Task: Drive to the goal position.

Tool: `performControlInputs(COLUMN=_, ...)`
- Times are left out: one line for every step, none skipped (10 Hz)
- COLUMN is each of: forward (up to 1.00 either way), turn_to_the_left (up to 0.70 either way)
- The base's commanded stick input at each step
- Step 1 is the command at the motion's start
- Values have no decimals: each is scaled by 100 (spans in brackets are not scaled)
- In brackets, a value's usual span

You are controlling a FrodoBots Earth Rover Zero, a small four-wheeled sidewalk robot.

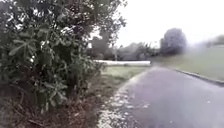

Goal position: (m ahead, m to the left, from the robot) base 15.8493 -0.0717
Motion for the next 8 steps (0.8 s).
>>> performControlInputs(forward=0, turn_to_the_left=-70)
performControlInputs(forward=0, turn_to_the_left=-70)
performControlInputs(forward=0, turn_to_the_left=-70)
performControlInputs(forward=0, turn_to_the_left=-70)
performControlInputs(forward=0, turn_to_the_left=-70)
performControlInputs(forward=0, turn_to_the_left=-70)
performControlInputs(forward=0, turn_to_the_left=-70)
performControlInputs(forward=0, turn_to_the_left=-70)
